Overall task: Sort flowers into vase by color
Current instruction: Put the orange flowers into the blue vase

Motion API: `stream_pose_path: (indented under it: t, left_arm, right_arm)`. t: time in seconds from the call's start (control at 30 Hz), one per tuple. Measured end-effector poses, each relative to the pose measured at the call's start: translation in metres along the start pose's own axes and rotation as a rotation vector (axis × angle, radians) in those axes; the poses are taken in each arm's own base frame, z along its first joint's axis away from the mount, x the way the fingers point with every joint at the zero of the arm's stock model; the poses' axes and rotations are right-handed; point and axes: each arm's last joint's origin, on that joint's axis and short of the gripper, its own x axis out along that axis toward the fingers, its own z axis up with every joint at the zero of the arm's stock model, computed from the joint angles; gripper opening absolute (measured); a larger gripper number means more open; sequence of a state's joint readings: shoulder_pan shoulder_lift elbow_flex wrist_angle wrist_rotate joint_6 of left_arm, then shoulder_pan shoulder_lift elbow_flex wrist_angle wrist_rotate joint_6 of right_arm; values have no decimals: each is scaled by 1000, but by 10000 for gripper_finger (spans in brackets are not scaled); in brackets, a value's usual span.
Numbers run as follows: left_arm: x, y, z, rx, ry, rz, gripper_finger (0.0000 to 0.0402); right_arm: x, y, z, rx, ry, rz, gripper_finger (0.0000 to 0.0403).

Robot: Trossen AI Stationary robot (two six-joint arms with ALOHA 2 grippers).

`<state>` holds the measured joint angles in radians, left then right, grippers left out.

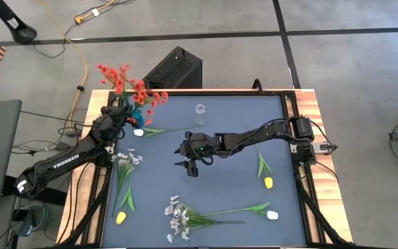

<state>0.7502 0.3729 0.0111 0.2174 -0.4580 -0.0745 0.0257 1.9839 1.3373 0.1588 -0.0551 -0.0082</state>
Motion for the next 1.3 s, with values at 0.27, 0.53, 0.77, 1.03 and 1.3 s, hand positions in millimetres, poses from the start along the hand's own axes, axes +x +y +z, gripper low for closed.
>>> stream_pose_path:
  t: [0.27,0.53,0.77,1.03,1.3]
  left_arm:
    - [-1,0,3,-35,70,-13,105]
    - [-2,-3,-4,-99,159,-111,114]
    - [-2,-5,-5,-120,188,-202,114]
    - [-4,-7,-5,-108,229,-258,114]
    - [-16,-4,11,-161,354,-279,114]
  right_arm:
    - [0,-1,0,1,0,-1,260]
    - [0,-1,0,8,1,-1,260]
    - [0,-1,0,9,1,-1,260]
    - [0,0,-1,9,7,0,260]
    - [0,0,-4,13,37,0,260]
